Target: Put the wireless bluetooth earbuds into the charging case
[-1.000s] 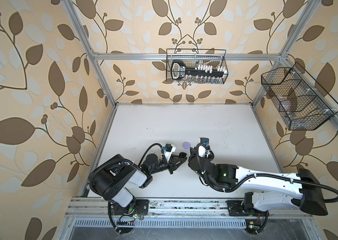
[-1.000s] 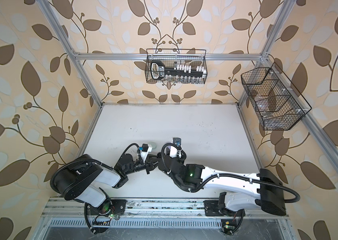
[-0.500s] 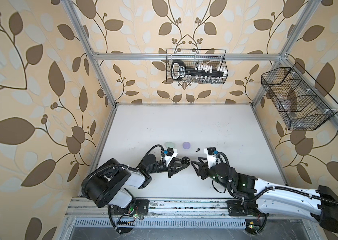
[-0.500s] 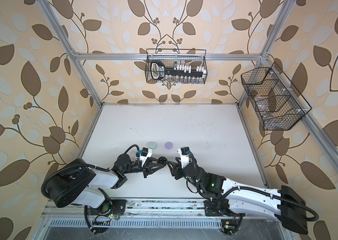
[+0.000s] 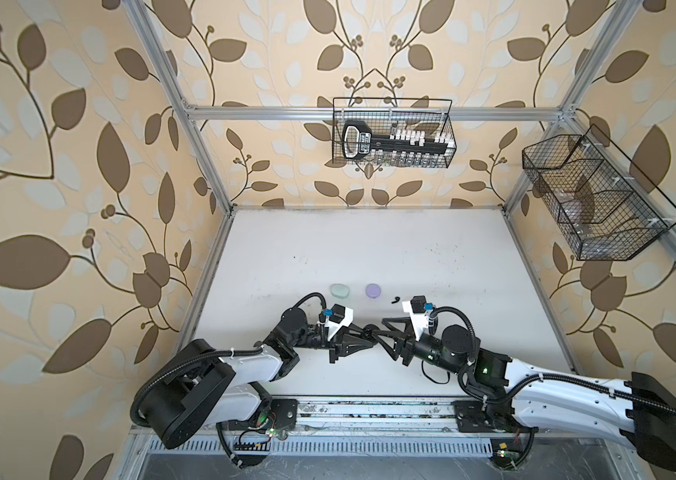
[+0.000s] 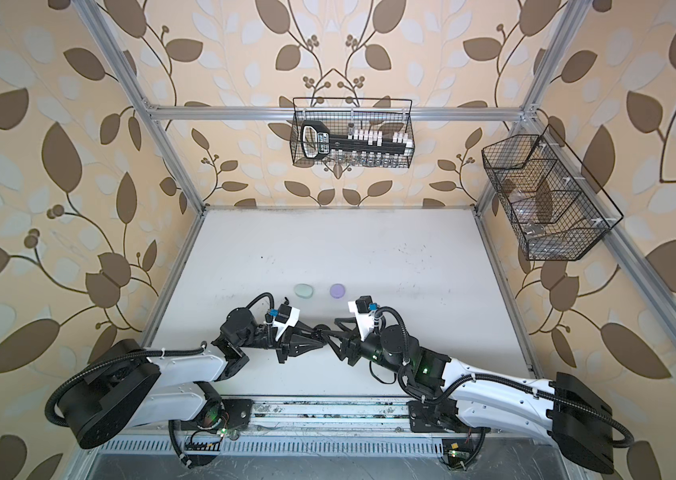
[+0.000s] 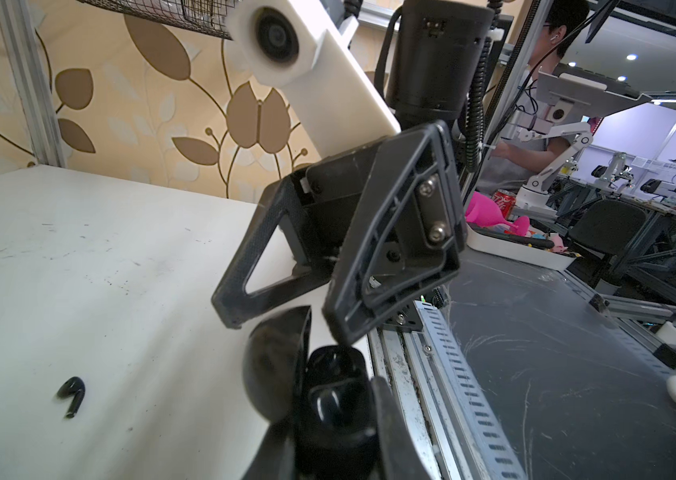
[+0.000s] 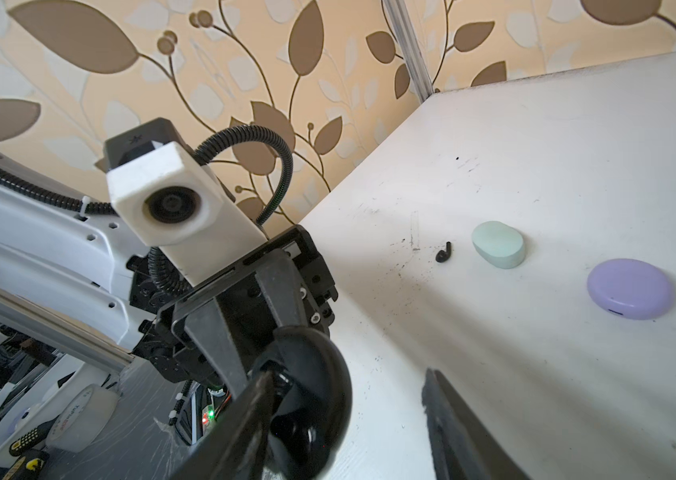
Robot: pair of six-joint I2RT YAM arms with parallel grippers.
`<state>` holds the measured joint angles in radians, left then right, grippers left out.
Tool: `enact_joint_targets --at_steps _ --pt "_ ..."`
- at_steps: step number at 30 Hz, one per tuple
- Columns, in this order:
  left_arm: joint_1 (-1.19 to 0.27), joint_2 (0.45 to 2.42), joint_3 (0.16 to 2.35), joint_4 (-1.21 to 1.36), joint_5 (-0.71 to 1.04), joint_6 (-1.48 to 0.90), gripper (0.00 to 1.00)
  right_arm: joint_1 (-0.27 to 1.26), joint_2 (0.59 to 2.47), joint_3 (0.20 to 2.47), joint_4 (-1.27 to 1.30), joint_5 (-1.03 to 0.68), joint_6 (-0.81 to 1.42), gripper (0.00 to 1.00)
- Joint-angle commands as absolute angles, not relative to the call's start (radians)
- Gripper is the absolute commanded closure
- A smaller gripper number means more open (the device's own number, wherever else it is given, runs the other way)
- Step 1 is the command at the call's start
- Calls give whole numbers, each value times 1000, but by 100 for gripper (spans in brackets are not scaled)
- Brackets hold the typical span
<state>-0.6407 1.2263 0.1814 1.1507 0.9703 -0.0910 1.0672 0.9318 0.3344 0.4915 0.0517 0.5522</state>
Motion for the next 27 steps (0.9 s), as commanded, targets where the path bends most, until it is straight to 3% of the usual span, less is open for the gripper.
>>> enact_joint_targets --at_steps 1,4,12,15,17,22,27 --pt "-640 1156 192 1078 1008 -29 100 1080 974 378 550 16 545 42" --pt "-642 1112 196 1019 1010 -11 100 1078 1009 389 577 8 556 47" --pt "-644 1093 192 994 1006 -1 100 1079 1038 420 603 -8 571 81" --pt "-644 1078 185 1006 978 -15 80 1081 1041 404 637 -1 578 89" --pt "-644 1070 186 1006 973 -26 72 1080 1040 385 675 1 581 92" --pt "-645 1075 186 1014 954 -34 64 1083 1030 362 737 0 579 95" --pt "-645 1077 173 1058 938 -49 67 1088 1040 369 736 3 571 95"
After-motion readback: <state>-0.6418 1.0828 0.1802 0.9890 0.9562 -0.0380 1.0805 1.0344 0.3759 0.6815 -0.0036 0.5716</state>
